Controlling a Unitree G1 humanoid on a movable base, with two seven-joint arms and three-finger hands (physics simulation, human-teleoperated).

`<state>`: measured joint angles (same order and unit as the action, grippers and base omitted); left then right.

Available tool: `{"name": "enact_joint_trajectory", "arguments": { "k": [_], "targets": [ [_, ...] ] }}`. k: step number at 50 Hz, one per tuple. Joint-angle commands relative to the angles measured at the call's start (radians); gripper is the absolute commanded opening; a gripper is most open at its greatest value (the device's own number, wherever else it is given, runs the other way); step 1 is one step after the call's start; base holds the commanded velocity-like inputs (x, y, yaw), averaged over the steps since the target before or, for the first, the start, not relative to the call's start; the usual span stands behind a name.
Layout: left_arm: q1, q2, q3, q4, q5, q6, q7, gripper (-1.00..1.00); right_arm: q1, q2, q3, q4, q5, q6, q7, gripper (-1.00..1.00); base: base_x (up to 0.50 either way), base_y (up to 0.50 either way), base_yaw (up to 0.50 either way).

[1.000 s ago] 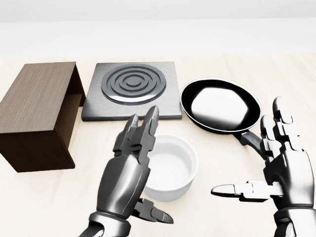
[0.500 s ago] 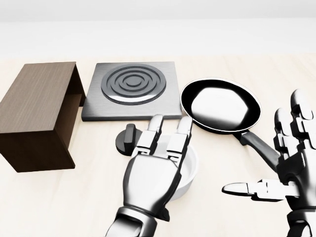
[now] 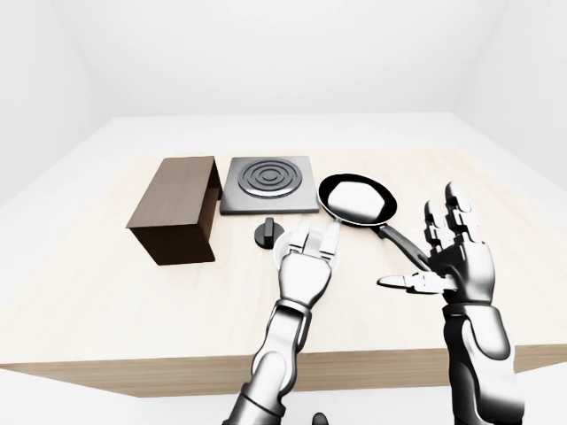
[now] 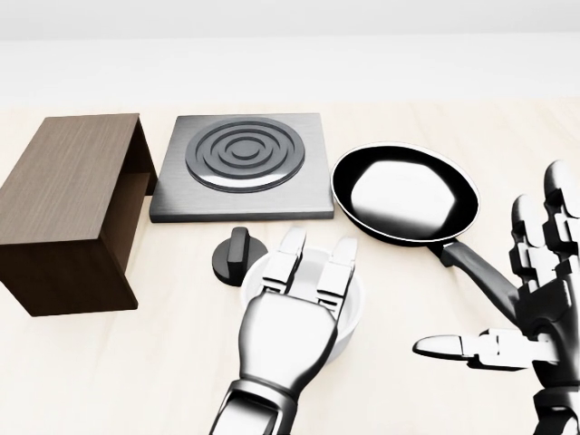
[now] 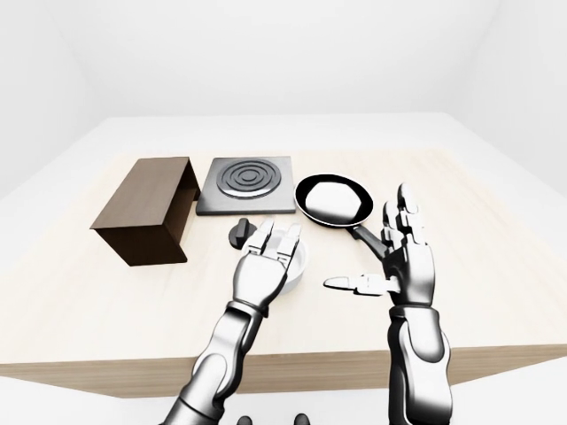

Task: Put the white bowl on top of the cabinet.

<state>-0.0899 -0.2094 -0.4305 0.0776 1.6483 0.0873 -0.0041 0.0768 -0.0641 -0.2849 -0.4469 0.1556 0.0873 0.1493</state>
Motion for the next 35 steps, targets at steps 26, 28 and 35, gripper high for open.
{"name": "enact_joint_trajectory", "arguments": {
  "k": [26,28,35],
  "targets": [
    [-0.112,0.003,0.096,0.292,-0.097,0.0,0.08,1.0,-0.004,0.001,0.011,0.017,-0.009,0.0,-0.005,1.0,0.0,0.0,0.0],
    [-0.113,0.003,0.096,0.294,-0.099,0.0,0.08,1.0,-0.005,0.001,0.011,0.017,-0.009,0.0,-0.005,1.0,0.0,0.0,0.0],
    [-0.138,0.008,0.111,0.365,-0.118,0.0,0.099,1.0,-0.011,-0.003,0.008,0.026,-0.007,0.0,-0.007,1.0,0.0,0.0,0.0]
  ]
}}
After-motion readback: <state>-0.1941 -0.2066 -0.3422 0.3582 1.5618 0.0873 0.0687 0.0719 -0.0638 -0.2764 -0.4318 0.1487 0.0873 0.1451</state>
